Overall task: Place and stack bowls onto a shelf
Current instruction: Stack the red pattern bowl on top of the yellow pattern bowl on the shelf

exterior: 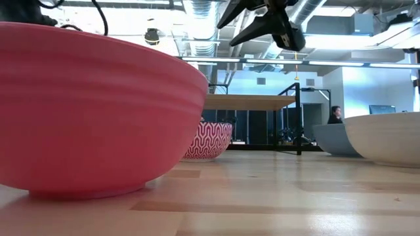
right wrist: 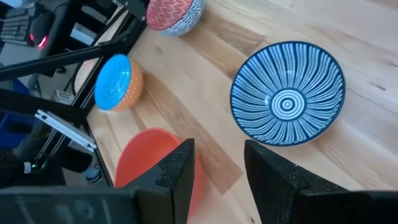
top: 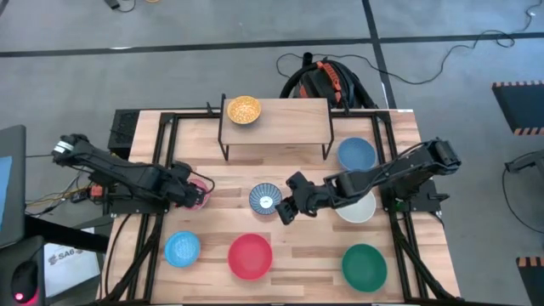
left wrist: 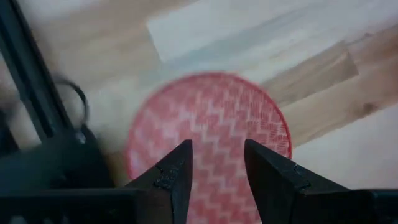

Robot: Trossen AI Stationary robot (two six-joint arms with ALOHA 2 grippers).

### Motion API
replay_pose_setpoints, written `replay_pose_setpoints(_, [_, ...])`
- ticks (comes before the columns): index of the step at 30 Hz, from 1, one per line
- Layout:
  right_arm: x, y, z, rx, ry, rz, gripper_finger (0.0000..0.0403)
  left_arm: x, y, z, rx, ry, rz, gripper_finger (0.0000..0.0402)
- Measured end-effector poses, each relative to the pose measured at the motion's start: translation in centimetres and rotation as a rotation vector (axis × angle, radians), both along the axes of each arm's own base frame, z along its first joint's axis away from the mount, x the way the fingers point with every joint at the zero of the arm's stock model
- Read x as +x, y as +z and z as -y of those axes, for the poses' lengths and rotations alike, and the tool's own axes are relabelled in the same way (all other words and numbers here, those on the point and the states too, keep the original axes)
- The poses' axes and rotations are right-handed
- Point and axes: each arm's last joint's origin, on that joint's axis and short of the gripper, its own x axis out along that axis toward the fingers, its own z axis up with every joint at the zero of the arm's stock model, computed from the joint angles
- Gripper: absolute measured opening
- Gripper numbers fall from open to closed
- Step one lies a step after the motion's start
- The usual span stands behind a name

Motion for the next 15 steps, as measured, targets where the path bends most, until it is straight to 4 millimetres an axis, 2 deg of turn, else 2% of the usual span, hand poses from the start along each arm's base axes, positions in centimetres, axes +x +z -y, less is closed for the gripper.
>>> replay_pose_setpoints(2, [0.0, 0.0, 0.0, 0.003, -0.002, 0.0, 0.0166, 0.9, -0.9, 0.6, -0.086, 0.017, -0.024, 0.0128])
replay_pose_setpoints(8, [0.0, 0.0, 0.1, 0.004, -0.001, -0.004, 0.0166, 3.2, -2.2, 1.7, -0.087, -0.088, -0.027, 0.0128])
replay_pose_setpoints(15, [0.2, -0.1, 1.0, 0.027, 0.059, -0.027, 0.0166, 4.0, -2.7, 2.1, -0.059, -0.201, -0.03, 0.0128])
